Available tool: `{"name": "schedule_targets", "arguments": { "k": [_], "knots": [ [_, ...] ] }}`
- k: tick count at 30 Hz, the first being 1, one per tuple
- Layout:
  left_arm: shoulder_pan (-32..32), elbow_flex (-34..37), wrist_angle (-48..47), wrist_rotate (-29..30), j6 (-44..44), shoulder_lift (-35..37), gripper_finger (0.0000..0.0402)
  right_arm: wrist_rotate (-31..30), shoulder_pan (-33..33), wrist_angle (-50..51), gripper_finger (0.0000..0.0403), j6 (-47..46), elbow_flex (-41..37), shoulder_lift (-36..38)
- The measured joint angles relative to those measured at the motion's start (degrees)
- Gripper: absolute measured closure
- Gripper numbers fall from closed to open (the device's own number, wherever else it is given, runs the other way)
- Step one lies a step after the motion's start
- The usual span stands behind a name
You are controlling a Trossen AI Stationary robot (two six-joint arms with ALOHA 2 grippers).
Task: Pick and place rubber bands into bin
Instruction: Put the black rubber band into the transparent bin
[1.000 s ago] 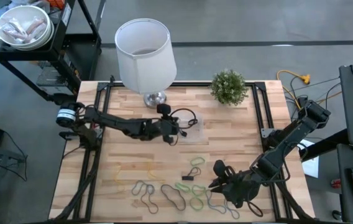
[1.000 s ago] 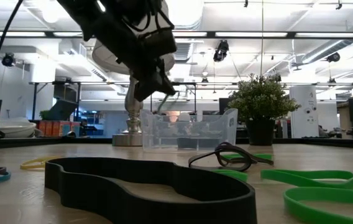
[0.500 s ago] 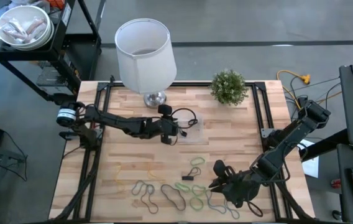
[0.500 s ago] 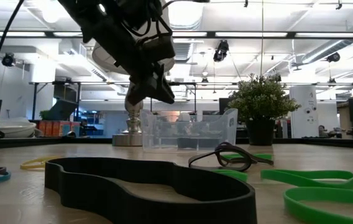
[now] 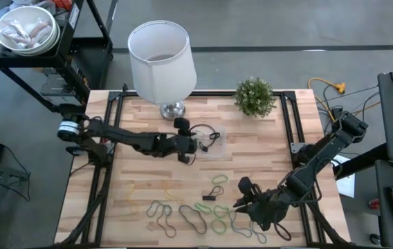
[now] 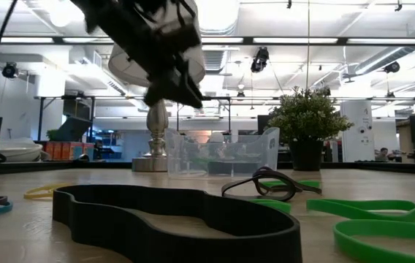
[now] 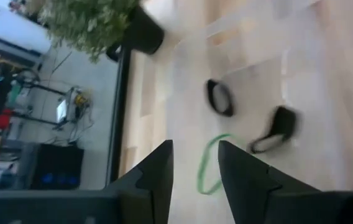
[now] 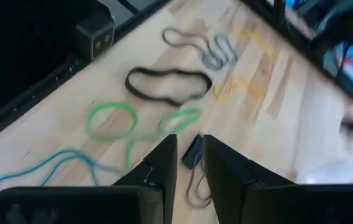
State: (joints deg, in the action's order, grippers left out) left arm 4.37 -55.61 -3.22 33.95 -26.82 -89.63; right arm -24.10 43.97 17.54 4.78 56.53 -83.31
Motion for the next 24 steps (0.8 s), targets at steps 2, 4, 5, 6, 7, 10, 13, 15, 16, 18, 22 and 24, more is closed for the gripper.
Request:
{"name": "schedule_targets", "arguments": {
  "k": [2, 4, 5, 6, 7, 10, 13, 15, 16, 18, 22, 24],
  "knots": [
    [2.4, 0.1, -2.6, -0.1, 2.5, 2.0, 0.029, 0.0, 0.0, 2.0, 0.0335, -4.6, -0.7, -0.1],
    [5.1, 0.6, -5.1, -0.1, 5.3, 4.4, 0.029, 0.1, 0.0, 4.1, 0.0335, -10.1, -1.5, -0.1],
    [6.6, 0.8, -5.9, 0.0, 7.0, 5.3, 0.029, 0.2, 0.0, 4.8, 0.0334, -13.1, -1.9, -0.1],
    [8.2, 1.0, -7.0, 0.0, 8.8, 6.4, 0.029, 0.4, 0.0, 5.2, 0.0333, -15.6, -2.5, -0.1],
    [9.6, 1.6, -8.2, -0.1, 10.4, 7.4, 0.029, 0.4, 0.0, 5.4, 0.0332, -17.6, -3.1, -0.1],
    [13.7, 2.9, -8.3, -0.2, 13.3, 8.9, 0.029, 0.6, 0.0, 4.9, 0.0328, -21.5, -5.2, -0.1],
    [17.3, 4.4, -7.9, -0.2, 14.5, 10.0, 0.029, 0.6, 0.0, 3.4, 0.0328, -24.4, -7.6, -0.1],
    [19.3, 5.2, -7.6, -0.2, 15.2, 10.2, 0.029, 0.6, -0.1, 2.1, 0.0331, -25.4, -9.3, -0.2],
    [20.2, 5.6, -8.2, -0.2, 15.8, 10.3, 0.029, 0.6, -0.1, 0.8, 0.0333, -25.7, -10.2, -0.3],
    [21.9, 5.8, -8.1, -0.2, 16.1, 10.3, 0.029, 0.6, -0.1, -0.4, 0.0335, -26.3, -11.7, -0.5],
    [25.4, 5.9, -7.9, -0.1, 17.4, 10.3, 0.029, 0.6, -0.1, -1.1, 0.0339, -27.3, -12.8, -1.6],
    [27.3, 5.8, -7.8, -0.3, 18.8, 10.3, 0.029, 0.5, -0.2, -2.1, 0.034, -27.3, -13.0, -2.5]
  ]
}}
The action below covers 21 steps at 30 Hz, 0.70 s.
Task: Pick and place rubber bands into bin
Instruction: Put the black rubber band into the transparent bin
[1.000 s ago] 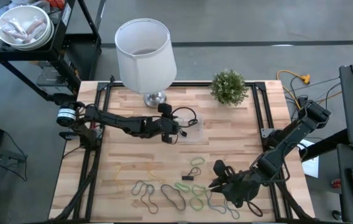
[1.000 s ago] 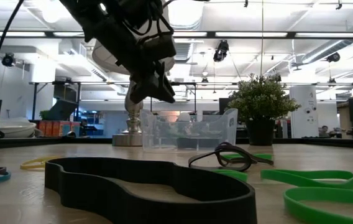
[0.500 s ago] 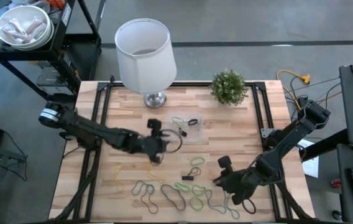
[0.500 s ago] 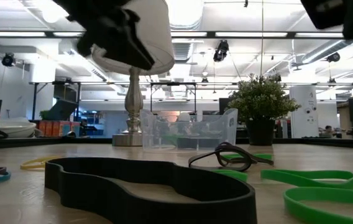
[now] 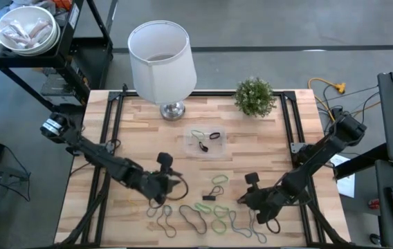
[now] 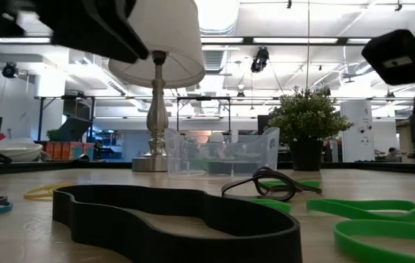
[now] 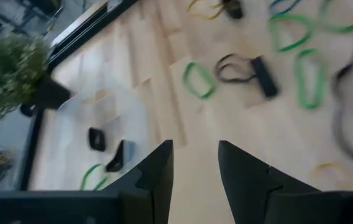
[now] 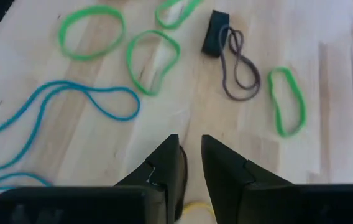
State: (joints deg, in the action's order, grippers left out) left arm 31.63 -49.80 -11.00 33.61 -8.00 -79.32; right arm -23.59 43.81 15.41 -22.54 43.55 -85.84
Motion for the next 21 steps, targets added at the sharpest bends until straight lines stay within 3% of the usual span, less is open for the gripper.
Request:
{"name": "schedule_targets", "arguments": {
  "k": [12, 21],
  "knots": [
    [9.4, -1.0, 0.4, -0.1, 0.3, 2.7, 0.029, -0.4, -1.9, 0.1, 0.034, -0.1, -0.5, -6.7],
    [10.5, -0.9, 0.1, 1.5, 0.3, 2.9, 0.029, 0.8, -2.4, -0.2, 0.0339, -3.8, -0.5, -6.2]
  ]
}}
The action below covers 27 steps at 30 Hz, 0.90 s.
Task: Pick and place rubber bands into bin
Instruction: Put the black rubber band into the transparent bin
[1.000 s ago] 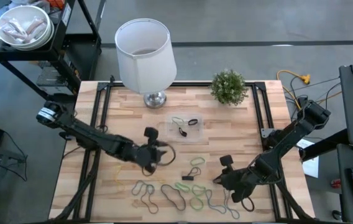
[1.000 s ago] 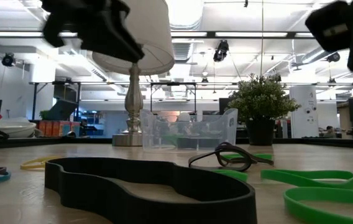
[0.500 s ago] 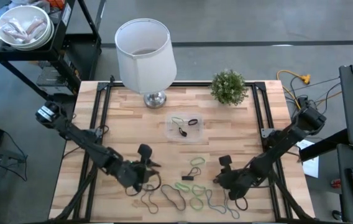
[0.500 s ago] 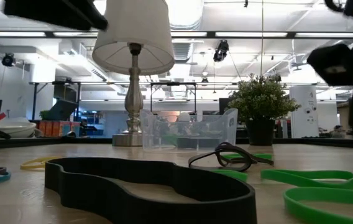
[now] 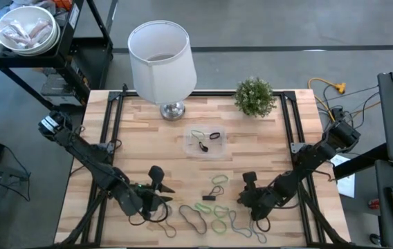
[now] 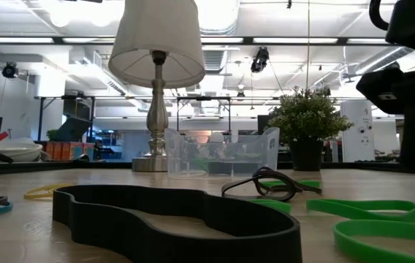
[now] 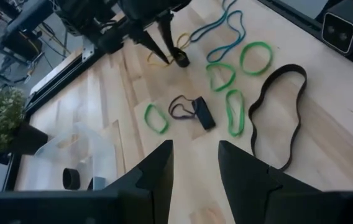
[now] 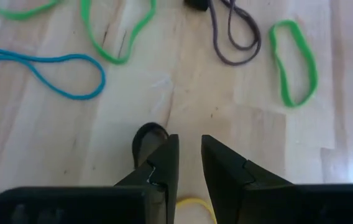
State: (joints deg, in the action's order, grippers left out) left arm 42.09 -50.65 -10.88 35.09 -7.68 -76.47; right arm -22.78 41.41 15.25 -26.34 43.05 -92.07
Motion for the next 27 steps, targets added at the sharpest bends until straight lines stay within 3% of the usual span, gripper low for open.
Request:
{"name": "schedule_targets", "arguments": {
  "k": [20, 27],
  "knots": [
    [0.0, 0.1, 0.0, 0.1, 0.3, 0.0, 0.029, 2.8, 0.0, -2.3, 0.0343, -2.3, -0.2, -4.3],
    [0.0, 0.2, -0.3, 0.1, 1.3, 0.0, 0.029, 3.2, 0.0, -1.9, 0.0388, 1.9, -0.3, -2.5]
  ]
}}
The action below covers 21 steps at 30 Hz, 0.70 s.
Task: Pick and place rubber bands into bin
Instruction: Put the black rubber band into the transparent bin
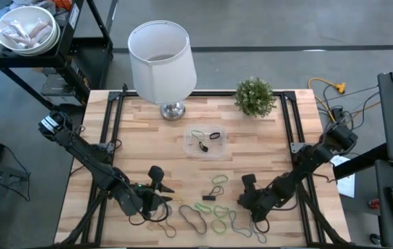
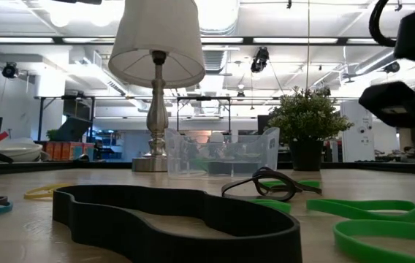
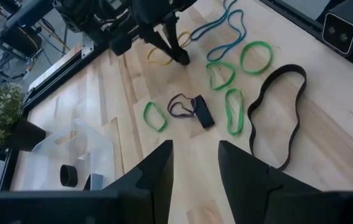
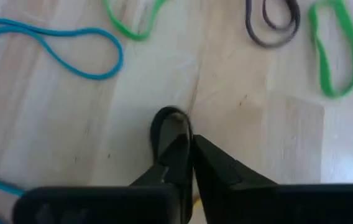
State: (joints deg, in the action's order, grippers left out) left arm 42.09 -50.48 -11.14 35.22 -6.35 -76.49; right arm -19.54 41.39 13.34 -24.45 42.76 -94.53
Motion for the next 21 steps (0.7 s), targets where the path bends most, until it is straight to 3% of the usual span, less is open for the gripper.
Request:
{"name": "schedule_targets", "arguments": {
  "k": [9, 12, 17, 21],
  "knots": [
    [0.0, 0.0, -0.1, 0.0, 0.1, -0.1, 0.029, -9.3, 0.0, -0.2, 0.0394, 9.9, 2.5, 0.7],
    [0.0, 0.0, 0.0, 0.0, 0.1, -0.1, 0.029, -17.1, 0.0, -0.4, 0.0394, 15.4, 4.2, 0.7],
    [0.0, 0.2, 0.1, 0.0, 0.1, -0.1, 0.029, -35.6, -1.3, -1.6, 0.0394, 26.0, 7.4, 0.8],
    [0.0, 0.2, 0.1, 0.0, 0.1, -0.1, 0.029, -39.0, -5.9, -2.6, 0.0394, 31.9, 10.0, 0.8]
  ]
}}
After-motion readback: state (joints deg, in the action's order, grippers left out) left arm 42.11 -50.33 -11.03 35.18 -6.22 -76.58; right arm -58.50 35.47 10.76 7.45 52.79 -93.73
